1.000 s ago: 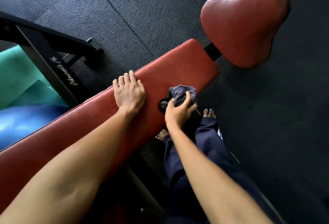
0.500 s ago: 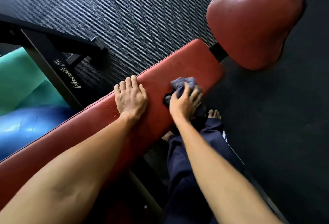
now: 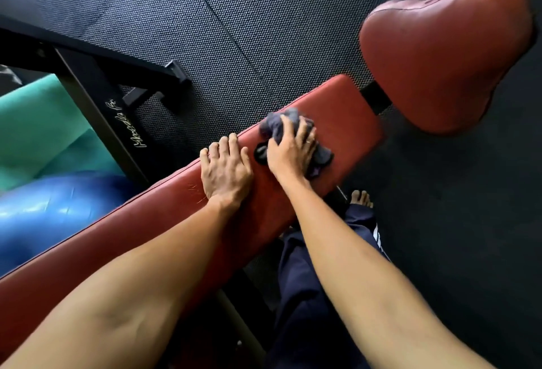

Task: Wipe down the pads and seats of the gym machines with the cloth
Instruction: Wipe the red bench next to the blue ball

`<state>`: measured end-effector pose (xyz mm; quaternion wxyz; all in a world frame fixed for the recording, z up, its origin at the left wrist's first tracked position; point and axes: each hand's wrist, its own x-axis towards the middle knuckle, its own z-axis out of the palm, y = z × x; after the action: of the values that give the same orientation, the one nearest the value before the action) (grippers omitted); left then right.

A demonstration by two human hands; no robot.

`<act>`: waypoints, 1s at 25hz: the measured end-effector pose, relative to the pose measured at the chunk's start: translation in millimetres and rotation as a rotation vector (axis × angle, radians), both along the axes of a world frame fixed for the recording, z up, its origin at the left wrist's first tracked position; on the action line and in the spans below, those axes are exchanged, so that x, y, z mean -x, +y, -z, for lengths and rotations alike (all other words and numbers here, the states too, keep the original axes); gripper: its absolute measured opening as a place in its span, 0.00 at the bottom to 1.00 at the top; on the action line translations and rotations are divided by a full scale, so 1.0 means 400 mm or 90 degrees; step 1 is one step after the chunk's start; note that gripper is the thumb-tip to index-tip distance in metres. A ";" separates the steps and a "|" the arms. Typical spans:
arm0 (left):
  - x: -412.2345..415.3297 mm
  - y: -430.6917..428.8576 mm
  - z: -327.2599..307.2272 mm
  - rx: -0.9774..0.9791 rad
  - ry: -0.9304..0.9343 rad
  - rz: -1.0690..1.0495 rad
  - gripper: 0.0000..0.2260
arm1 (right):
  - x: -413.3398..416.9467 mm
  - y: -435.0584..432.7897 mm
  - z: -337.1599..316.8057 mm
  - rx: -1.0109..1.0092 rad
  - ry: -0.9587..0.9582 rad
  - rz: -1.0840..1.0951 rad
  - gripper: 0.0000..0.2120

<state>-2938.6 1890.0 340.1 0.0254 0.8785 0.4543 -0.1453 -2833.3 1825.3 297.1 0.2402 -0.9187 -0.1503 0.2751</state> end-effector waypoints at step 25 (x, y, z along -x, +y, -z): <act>0.002 -0.005 0.031 -0.057 -0.097 -0.017 0.20 | -0.110 0.131 -0.006 0.016 -0.084 -0.338 0.27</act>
<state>-2939.3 1888.1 327.8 0.0227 0.8812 0.4688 -0.0574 -2789.2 1877.8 299.4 0.1380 -0.8659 -0.3981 0.2696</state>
